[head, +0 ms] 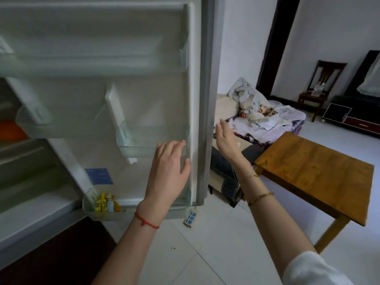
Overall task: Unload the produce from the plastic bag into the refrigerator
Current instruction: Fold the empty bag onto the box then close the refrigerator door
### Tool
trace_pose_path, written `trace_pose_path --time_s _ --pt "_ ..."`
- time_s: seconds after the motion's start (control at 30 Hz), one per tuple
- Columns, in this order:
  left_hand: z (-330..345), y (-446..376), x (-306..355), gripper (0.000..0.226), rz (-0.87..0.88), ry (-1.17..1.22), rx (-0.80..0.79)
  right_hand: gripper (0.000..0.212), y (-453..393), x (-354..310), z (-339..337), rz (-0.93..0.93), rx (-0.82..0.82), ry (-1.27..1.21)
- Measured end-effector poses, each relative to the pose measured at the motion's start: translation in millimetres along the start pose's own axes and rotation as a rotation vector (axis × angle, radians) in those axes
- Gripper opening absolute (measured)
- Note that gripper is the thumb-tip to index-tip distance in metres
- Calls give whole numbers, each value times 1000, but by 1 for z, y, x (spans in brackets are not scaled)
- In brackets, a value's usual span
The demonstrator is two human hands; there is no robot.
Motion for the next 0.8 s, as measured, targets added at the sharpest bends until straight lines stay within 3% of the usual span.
trace_pose_path --time_s 0.1,0.37,0.53,0.8 --pt "2 1 5 47 -62 -9 17 39 -3 -3 1 -60 -57 -61" --pt "1 31 33 54 -147 -52 105 18 18 -1 -5 -197 -93 -170" --pt "12 65 80 53 -154 -7 138 37 59 5 -10 -315 -132 -154" --pt "22 121 120 58 -270 28 121 46 145 2 -8 -469 -276 -84"
Point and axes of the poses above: each hand's wrist, its own y-axis away from the middle knuckle, its own z-axis out of the palm, x = y × z, the point moved 5 cm from there along -y, towards the middle knuckle, and after that the axes turned 9 degrees about -x, right-handed, at the moved point
